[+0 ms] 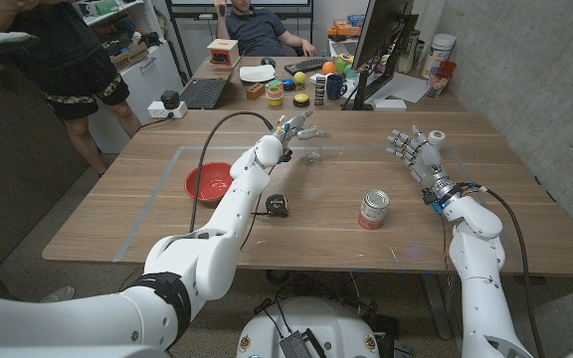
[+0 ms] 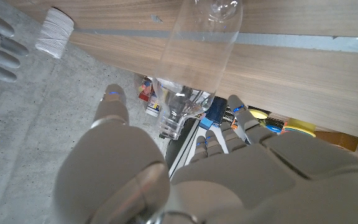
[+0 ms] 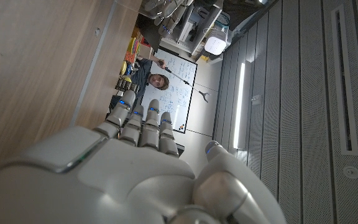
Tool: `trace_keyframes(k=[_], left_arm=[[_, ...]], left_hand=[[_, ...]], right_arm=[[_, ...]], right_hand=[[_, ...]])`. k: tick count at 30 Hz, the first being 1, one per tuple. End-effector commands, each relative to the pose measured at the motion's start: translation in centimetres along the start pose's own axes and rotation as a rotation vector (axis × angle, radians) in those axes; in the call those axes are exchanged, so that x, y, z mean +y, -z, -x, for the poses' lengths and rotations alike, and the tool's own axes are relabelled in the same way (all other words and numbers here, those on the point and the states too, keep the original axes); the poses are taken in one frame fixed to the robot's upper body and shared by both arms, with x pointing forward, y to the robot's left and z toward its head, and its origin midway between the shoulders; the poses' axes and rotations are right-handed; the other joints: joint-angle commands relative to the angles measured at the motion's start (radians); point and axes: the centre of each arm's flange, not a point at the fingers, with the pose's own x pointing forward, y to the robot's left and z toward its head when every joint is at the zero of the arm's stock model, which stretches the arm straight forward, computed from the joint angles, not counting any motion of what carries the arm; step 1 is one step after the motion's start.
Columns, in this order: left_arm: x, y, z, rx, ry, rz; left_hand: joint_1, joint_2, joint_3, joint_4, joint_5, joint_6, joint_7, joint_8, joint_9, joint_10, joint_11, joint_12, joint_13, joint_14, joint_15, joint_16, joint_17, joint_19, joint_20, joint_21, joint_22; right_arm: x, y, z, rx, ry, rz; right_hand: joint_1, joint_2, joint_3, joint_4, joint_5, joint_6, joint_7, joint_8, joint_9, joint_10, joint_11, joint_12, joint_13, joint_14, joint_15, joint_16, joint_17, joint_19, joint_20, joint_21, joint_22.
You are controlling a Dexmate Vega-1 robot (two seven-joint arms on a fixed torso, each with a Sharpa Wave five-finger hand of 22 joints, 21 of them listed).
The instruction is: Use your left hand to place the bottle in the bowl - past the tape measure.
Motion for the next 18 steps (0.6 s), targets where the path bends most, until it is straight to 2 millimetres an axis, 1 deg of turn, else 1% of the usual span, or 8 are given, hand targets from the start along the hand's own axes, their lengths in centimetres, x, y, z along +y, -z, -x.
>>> trace_keyframes(k=[1,10,12,14,15,16,17,18], left_arm=[[-1.4,0.6,-0.8,0.007,0.046,0.026],[-2.6,0.9,-1.1,0.007,0.087,0.037],[-2.9,1.1,-1.1,0.008,0.088,0.052],[-3.0,1.1,-1.1,0.001,0.088,0.062],[-3.0,1.1,-1.1,-0.001,0.083,0.059],[-3.0,1.2,-1.2,0.001,0.092,0.079],[-3.0,1.1,-1.2,-0.002,0.090,0.072],[-3.0,1.1,-1.2,-0.006,0.076,0.061]], left_hand=[[0.015,0.000,-0.013,-0.001,0.008,-0.014,0.009,-0.002,0.002,-0.010,0.002,0.003,0.001,-0.008,0.006,0.002,0.004,0.031,0.005,0.003,0.001],[0.034,0.001,-0.040,0.000,0.014,-0.049,0.023,-0.010,0.003,-0.035,0.013,0.000,0.002,-0.004,0.036,0.004,0.002,0.091,0.009,0.006,-0.001],[0.043,0.002,-0.048,-0.001,0.016,-0.057,0.022,-0.010,0.003,-0.038,0.014,0.002,0.002,0.004,0.036,0.007,0.002,0.116,0.000,0.008,-0.002],[0.055,0.004,-0.058,-0.001,0.020,-0.058,0.026,-0.007,0.004,-0.038,0.019,0.005,0.002,0.028,0.032,0.014,0.001,0.152,-0.003,0.012,-0.003],[0.061,0.004,-0.065,0.000,0.021,-0.059,0.026,-0.006,0.004,-0.036,0.018,0.007,0.002,0.051,0.024,0.020,0.001,0.174,-0.009,0.014,-0.004],[0.077,0.006,-0.081,0.001,0.026,-0.058,0.027,-0.003,0.004,-0.033,0.016,0.010,0.001,0.090,0.008,0.027,0.001,0.228,-0.018,0.019,-0.004],[0.087,0.006,-0.093,0.002,0.029,-0.058,0.028,-0.001,0.004,-0.017,0.017,0.017,0.001,0.122,-0.006,0.032,0.001,0.267,-0.023,0.022,-0.005],[0.100,0.010,-0.106,0.004,0.034,-0.056,0.034,0.001,0.004,0.004,0.022,0.023,0.001,0.163,-0.018,0.038,0.001,0.313,-0.020,0.026,-0.004]], right_arm=[[-0.2,-0.2,0.1,0.006,0.003,0.010],[-0.2,-0.2,0.1,0.007,0.007,0.009],[-0.3,-0.2,0.1,0.012,0.005,0.014],[-0.3,-0.1,0.2,0.010,0.010,0.010],[-0.3,-0.1,0.2,0.012,0.010,0.015],[-0.3,-0.1,0.2,0.014,0.008,0.017],[-0.3,-0.1,0.2,0.013,0.010,0.013],[-0.3,0.0,0.2,0.011,0.012,0.008]], right_hand=[[-0.009,0.021,-0.004,-0.001,0.004,0.009,0.002,0.007,0.003,0.008,-0.001,0.003,0.002,0.008,0.000,0.005,0.003,0.011,0.001,-0.006,0.005],[-0.008,0.021,-0.006,-0.002,0.004,0.008,0.001,0.007,0.003,0.011,-0.001,0.004,0.002,0.012,-0.001,0.005,0.002,0.012,0.003,-0.009,0.005],[-0.008,0.021,-0.007,-0.002,0.004,0.009,0.003,0.007,0.003,0.013,0.000,0.004,0.002,0.013,-0.001,0.005,0.002,0.012,0.004,-0.010,0.005],[-0.008,0.020,-0.007,-0.002,0.004,0.008,0.002,0.007,0.003,0.012,-0.001,0.004,0.002,0.014,-0.001,0.005,0.002,0.013,0.004,-0.010,0.005],[-0.008,0.020,-0.007,-0.002,0.004,0.009,0.003,0.007,0.003,0.012,-0.001,0.004,0.002,0.014,-0.001,0.005,0.002,0.013,0.004,-0.010,0.005],[-0.008,0.021,-0.007,-0.002,0.005,0.009,0.003,0.007,0.003,0.012,0.001,0.004,0.002,0.015,-0.001,0.005,0.002,0.013,0.005,-0.011,0.005],[-0.008,0.021,-0.008,-0.002,0.005,0.009,0.003,0.007,0.003,0.012,0.000,0.004,0.002,0.015,-0.001,0.005,0.002,0.013,0.005,-0.011,0.005],[-0.008,0.021,-0.008,-0.002,0.005,0.009,0.003,0.007,0.003,0.012,0.000,0.003,0.002,0.015,0.000,0.005,0.002,0.013,0.005,-0.011,0.005]])
